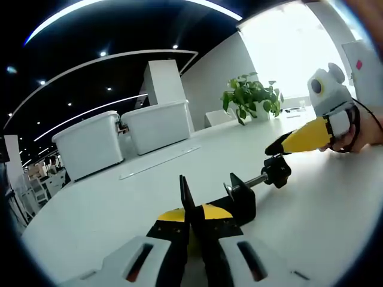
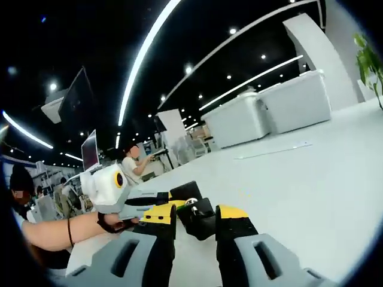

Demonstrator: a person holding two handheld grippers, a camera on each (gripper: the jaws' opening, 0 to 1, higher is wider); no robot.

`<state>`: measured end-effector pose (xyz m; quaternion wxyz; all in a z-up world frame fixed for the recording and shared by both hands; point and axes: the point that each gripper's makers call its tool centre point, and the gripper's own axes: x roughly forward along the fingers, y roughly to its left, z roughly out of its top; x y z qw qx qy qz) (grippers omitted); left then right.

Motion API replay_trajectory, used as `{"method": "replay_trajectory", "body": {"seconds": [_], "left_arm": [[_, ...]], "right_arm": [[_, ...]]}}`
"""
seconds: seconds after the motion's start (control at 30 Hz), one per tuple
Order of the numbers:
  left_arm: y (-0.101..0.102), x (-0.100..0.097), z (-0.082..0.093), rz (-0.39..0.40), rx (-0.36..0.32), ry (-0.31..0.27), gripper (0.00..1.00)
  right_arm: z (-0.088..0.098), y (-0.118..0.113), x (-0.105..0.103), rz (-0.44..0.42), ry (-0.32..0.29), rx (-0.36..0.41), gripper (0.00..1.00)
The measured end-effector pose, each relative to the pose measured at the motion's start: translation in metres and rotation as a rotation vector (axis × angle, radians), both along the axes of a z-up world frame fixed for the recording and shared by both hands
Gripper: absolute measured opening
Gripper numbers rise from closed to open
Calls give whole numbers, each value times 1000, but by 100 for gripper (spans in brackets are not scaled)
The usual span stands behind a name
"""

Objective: Clamp the fixed fixture on the desktop, loosen the retaining clip, secure it to the edge of the desk, and tighten the retaining clip.

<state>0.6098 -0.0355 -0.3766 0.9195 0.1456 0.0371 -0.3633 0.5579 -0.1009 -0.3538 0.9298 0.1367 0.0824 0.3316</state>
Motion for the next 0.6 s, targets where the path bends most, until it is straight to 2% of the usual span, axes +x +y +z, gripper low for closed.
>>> {"method": "replay_trajectory", "body": {"seconds": [0.13,0.2,0.27,0.4,0.47,0.6], "left_arm": [[0,1,0,-1,0,0,6],[0,1,0,-1,0,0,6],[0,0,0,-1,0,0,6],[0,0,0,-1,0,0,6],[0,0,0,-1,0,1,6],[0,0,0,0,0,0,6]], "right_arm": [[-3,0,3,-8,1,-25,23],[-5,-3,5,-22,-9,-46,19],[-4,-2,3,-12,-12,-38,18],[-2,0,0,-13,-51,-87,18],[-1,0,1,-13,-86,-137,18],[2,4,-1,-17,-214,-317,18]]}}
